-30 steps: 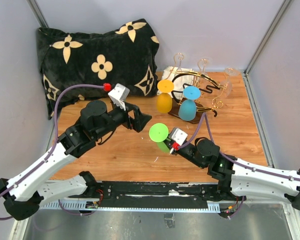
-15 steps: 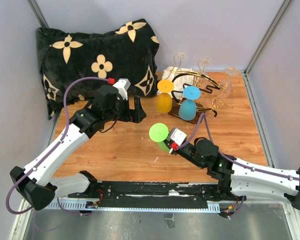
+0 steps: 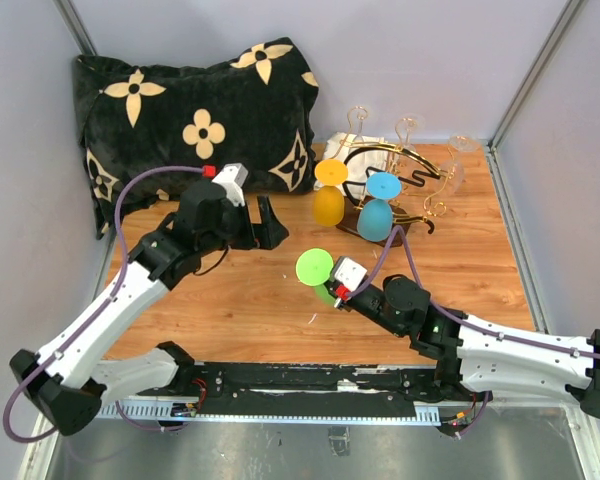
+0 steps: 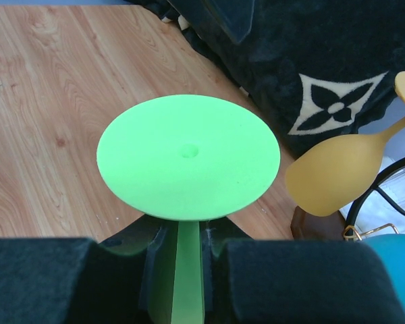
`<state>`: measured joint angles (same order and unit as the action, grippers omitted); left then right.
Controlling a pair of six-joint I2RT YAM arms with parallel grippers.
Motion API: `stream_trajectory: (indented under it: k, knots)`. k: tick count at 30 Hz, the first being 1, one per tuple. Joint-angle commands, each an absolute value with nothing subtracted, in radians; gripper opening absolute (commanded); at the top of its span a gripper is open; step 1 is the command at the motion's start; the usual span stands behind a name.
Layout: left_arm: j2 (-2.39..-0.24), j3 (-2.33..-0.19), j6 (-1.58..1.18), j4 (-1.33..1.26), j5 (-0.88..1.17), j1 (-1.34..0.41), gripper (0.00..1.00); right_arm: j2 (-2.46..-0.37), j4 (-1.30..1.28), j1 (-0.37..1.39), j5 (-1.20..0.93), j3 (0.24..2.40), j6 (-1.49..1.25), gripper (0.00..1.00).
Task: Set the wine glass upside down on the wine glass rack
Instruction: Turn the wine glass upside down at the wine rack.
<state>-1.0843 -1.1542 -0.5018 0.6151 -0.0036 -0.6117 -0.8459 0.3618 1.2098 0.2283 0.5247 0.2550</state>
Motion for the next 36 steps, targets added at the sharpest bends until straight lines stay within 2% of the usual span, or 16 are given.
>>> stream_trajectory:
  k: [1,4,18,36]
  knots:
    - [-0.927,-1.03,-0.469,0.362,0.18,-0.609,1.0,-0.868,0.401,1.213,0.236,0.53,0.247,0.01]
    - [-0.868,-0.993,-0.47,0.3,0.204,-0.609,1.0,-0.883,0.41,1.213,0.238,0.542,0.252,0.01]
    - [-0.898,-0.94,-0.432,0.33,0.39,-0.611,0.98,-0.883,0.47,1.213,0.299,0.568,0.27,0.0]
    - [-0.936,-0.922,-0.401,0.363,0.341,-0.621,0.96,-0.86,0.495,1.213,0.246,0.564,0.261,0.0]
